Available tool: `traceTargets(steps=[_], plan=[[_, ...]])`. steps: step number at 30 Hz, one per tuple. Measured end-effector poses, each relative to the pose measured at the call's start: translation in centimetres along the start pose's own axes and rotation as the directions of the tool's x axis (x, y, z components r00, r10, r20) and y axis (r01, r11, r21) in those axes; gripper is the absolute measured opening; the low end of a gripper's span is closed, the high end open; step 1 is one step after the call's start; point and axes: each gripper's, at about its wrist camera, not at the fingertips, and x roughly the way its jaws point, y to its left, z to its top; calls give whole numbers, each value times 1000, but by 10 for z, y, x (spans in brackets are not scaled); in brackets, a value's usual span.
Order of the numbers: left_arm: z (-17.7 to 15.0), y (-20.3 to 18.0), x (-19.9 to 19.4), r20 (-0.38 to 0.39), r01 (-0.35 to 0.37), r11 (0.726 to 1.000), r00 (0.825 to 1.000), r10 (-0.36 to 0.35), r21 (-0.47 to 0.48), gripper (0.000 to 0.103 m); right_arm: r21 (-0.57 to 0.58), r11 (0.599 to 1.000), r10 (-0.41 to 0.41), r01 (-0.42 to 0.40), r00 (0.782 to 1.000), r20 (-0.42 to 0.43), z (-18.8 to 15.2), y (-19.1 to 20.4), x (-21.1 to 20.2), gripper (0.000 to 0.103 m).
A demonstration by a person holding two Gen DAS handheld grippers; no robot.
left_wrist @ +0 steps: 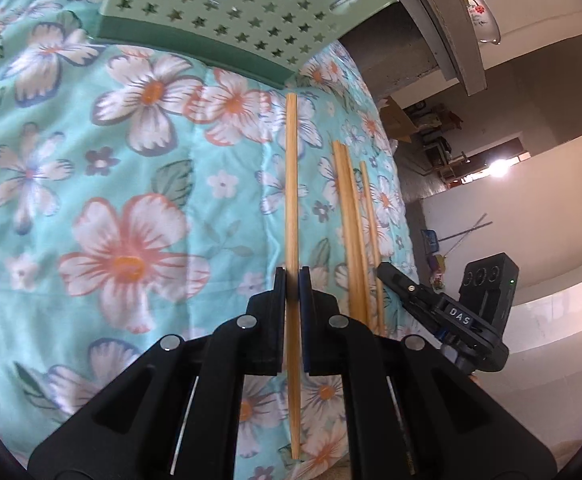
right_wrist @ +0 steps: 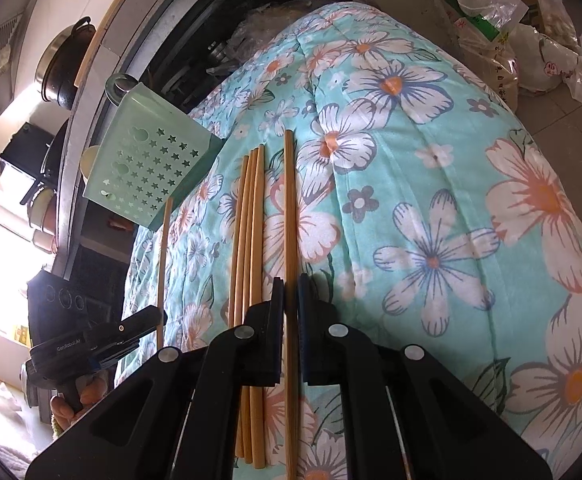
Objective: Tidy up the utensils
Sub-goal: 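Grasp one bamboo chopstick with the right tool while the left tool grasps another, then lift both held chopsticks off the quilt and carry them toward the green holder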
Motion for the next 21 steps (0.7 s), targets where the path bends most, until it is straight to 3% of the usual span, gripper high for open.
traceTargets(steps=[3, 8, 17, 19, 21], plan=[[-6, 13, -18, 33, -86, 996, 996, 86, -7, 6, -6, 1000, -10, 10, 1000, -3, 0, 2, 0, 7], [-14, 28, -36, 44, -232, 973, 972, 232, 6, 6, -9, 1000, -21, 21, 1000, -8, -1, 3, 0, 7], [-17, 26, -44, 27, -305, 951, 952, 304, 43, 6, -39, 997, -74, 72, 996, -47, -6, 10, -5, 7], [-11, 23, -47, 26, -305, 951, 952, 304, 55, 10, -52, 995, -89, 86, 995, -56, -6, 12, -6, 7], [-2, 19, -49, 38, -317, 946, 948, 315, 71, 21, -66, 993, -102, 98, 993, -64, -3, 15, -7, 8]])
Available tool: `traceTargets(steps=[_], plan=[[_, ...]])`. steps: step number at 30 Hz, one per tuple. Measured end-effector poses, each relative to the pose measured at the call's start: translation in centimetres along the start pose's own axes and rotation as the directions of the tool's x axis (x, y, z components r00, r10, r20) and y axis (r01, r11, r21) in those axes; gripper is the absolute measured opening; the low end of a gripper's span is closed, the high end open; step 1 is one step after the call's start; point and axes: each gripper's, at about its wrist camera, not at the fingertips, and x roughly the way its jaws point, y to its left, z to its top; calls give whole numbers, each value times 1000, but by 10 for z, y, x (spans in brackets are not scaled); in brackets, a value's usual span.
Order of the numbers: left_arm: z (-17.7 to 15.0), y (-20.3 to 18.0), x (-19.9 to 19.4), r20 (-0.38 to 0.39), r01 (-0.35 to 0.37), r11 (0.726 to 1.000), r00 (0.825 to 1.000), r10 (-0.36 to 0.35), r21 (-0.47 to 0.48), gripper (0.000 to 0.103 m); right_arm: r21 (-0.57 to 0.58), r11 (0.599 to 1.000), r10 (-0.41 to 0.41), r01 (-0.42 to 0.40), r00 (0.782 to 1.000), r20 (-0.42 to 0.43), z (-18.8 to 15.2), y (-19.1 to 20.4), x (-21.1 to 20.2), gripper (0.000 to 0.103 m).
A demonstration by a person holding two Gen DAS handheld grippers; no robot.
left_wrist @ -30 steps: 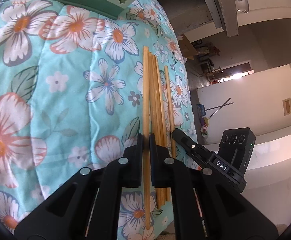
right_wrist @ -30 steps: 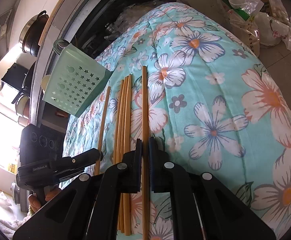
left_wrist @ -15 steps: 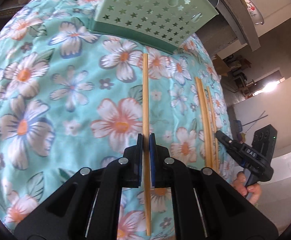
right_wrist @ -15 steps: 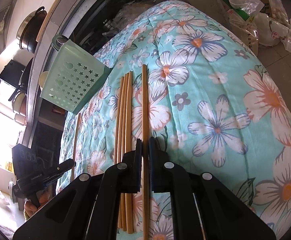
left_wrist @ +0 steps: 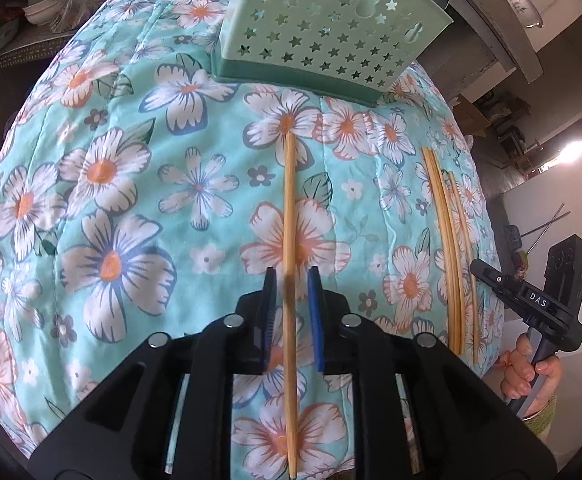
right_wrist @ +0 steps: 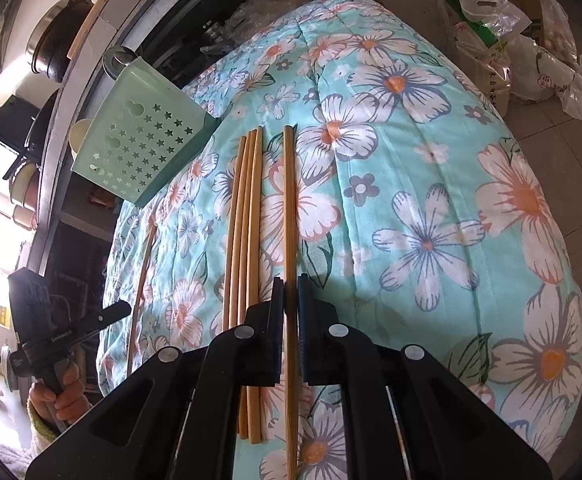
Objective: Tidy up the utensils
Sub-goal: 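Lift both held chopsticks off the quilt and carry them toward the green holder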
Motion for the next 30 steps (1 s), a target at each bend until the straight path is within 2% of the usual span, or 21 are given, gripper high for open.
traceTargets(steps=[3, 6, 13, 21, 28, 30], plan=[[15, -6, -3, 28, -26, 999, 999, 25, 44, 24, -41, 999, -35, 35, 999, 2, 8, 6, -3, 9], [31, -11, 0, 47, -63, 995, 997, 59, 80, 24, -66, 996, -56, 57, 998, 20, 20, 11, -7, 17], [59, -21, 23, 43, -146, 977, 989, 141, 158, 24, -139, 984, -105, 109, 994, 38, 54, 24, 3, 19], [71, -20, 46, -3, -174, 970, 984, 177, 171, 24, -209, 960, -185, 183, 983, 14, 80, 36, 41, 19], [76, -28, 60, -17, -199, 961, 978, 206, 191, 24, -229, 950, -218, 214, 976, 7, 90, 37, 59, 19], [80, -29, 62, -15, -211, 959, 976, 217, 189, 21, -233, 947, -226, 223, 974, 13, 91, 38, 60, 18]])
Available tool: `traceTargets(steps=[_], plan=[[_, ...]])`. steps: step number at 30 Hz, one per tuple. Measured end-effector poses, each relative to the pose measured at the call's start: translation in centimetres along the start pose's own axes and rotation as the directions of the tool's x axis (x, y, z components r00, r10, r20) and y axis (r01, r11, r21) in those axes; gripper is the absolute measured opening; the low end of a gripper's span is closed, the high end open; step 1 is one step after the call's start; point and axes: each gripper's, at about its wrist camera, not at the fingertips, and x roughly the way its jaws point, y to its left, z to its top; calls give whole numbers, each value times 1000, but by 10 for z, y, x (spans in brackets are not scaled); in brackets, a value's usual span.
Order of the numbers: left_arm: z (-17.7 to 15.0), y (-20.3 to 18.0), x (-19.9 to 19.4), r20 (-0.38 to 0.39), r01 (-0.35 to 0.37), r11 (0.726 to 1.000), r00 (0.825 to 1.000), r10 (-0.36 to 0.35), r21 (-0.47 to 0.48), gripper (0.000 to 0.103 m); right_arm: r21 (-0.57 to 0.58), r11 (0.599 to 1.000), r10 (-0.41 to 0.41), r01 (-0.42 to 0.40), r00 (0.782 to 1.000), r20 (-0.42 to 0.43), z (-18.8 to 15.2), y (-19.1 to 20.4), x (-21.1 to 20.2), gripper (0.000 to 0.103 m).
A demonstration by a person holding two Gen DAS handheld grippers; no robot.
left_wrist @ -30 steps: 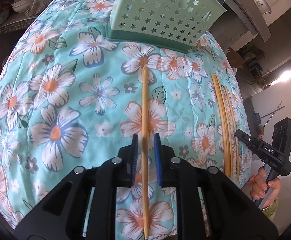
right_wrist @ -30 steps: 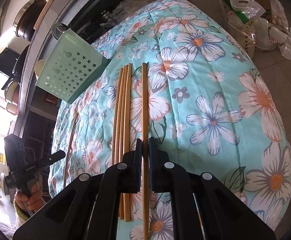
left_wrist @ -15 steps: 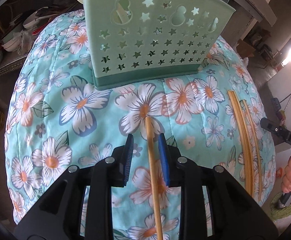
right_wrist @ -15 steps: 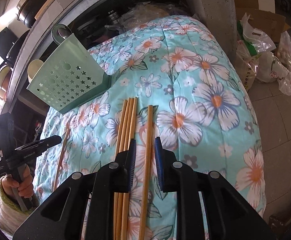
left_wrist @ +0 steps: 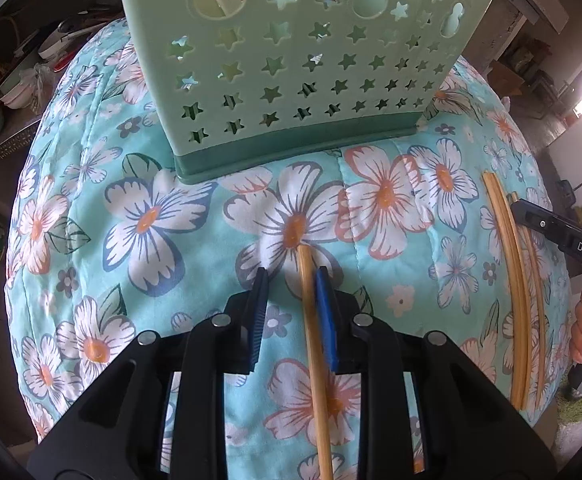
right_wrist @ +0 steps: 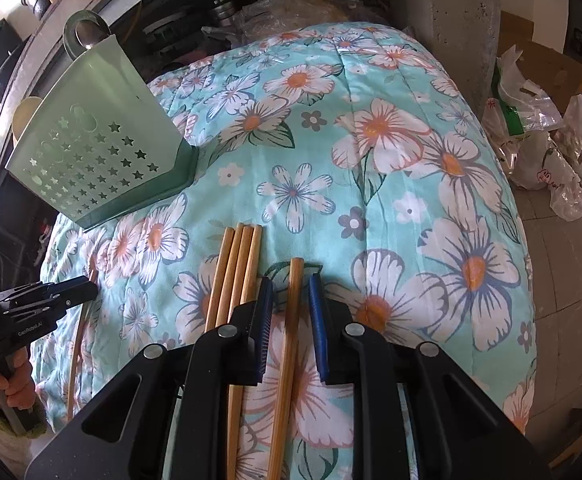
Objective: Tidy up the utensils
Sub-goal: 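Lift both held chopsticks off the quilt and carry them toward the green holder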
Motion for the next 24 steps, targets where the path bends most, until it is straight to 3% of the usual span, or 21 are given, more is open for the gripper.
traceTargets(steps=[5, 11, 18, 24], plan=[[11, -6, 7, 9, -20, 1000, 1000, 20, -6, 8, 12, 1000, 3, -3, 1000, 13, 1, -2, -3, 8], [15, 0, 2, 29, 10, 999, 1000, -9, -33, 7, 35, 999, 26, -28, 999, 45, -1, -7, -22, 7], [2, 10, -44, 106, 83, 995, 991, -77, -57, 6, 45, 994, 89, -95, 989, 121, -2, -2, -67, 7], [-9, 22, -92, 169, 146, 987, 976, -134, -61, 6, 7, 982, 181, -186, 961, 208, 0, 14, -121, 7]])
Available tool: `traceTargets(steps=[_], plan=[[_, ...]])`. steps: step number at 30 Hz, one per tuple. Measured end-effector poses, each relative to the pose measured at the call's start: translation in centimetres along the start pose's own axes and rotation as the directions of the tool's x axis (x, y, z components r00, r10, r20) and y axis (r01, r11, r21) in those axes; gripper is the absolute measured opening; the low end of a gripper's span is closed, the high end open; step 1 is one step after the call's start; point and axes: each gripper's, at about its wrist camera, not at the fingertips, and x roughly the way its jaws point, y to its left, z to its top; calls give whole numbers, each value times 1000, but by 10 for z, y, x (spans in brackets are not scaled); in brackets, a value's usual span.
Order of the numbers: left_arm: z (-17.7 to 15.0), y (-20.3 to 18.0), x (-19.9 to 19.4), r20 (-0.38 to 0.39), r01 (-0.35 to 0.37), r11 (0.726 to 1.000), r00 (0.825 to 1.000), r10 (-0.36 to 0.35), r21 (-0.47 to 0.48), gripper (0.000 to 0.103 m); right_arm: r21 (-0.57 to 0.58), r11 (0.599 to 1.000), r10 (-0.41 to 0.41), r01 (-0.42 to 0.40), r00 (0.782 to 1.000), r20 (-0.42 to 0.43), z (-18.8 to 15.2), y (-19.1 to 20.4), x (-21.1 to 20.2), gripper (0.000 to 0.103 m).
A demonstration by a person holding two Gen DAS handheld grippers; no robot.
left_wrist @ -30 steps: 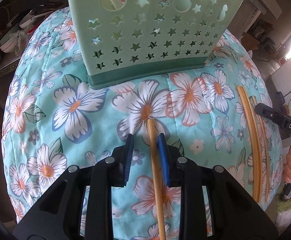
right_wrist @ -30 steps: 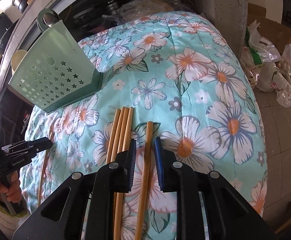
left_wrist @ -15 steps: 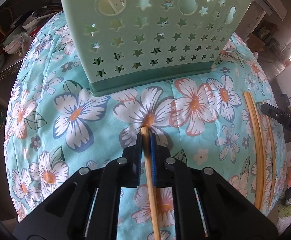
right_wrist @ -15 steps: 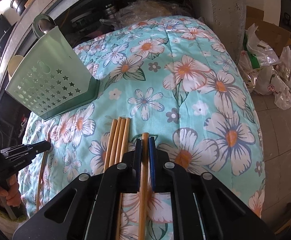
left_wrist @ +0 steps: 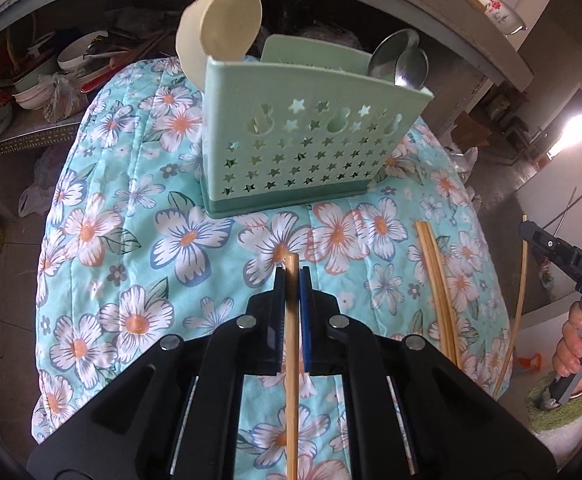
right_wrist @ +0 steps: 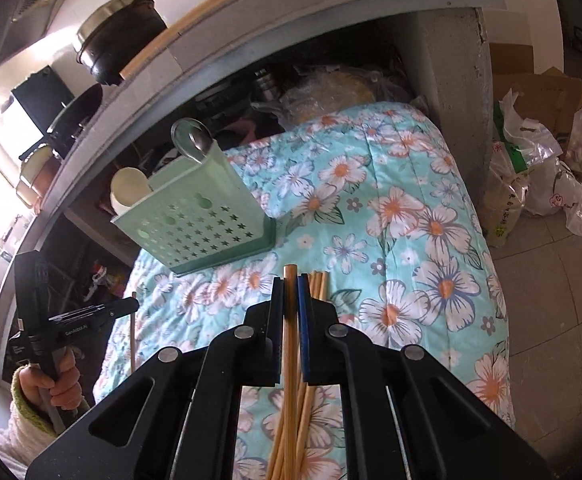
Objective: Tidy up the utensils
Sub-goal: 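Lift both held chopsticks off the quilt and carry them toward the green holder, then lower the left tool's chopstick into the holder and open it while the right tool holds its chopstick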
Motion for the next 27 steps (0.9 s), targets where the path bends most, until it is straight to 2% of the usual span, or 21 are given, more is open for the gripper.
traceTargets(steps=[8, 13, 17, 21, 27], plan=[[-3, 12, -54, 57, 57, 998, 997, -56, -12, 6, -51, 991, 124, -120, 989, 79, 15, 38, -45, 7], [0, 17, -78, 108, 62, 998, 992, -61, -10, 6, -86, 987, 143, -135, 986, 85, 17, 56, -47, 7], [16, 15, -103, 195, 69, 998, 978, -67, -2, 6, -101, 985, 148, -140, 986, 72, 15, 66, -40, 7], [42, 9, -135, 314, 77, 997, 946, -78, 14, 6, -111, 984, 149, -141, 987, 66, 14, 74, -36, 7], [88, 1, -177, 495, 88, 996, 865, -84, 16, 6, -114, 983, 153, -146, 986, 58, 13, 78, -33, 7]])
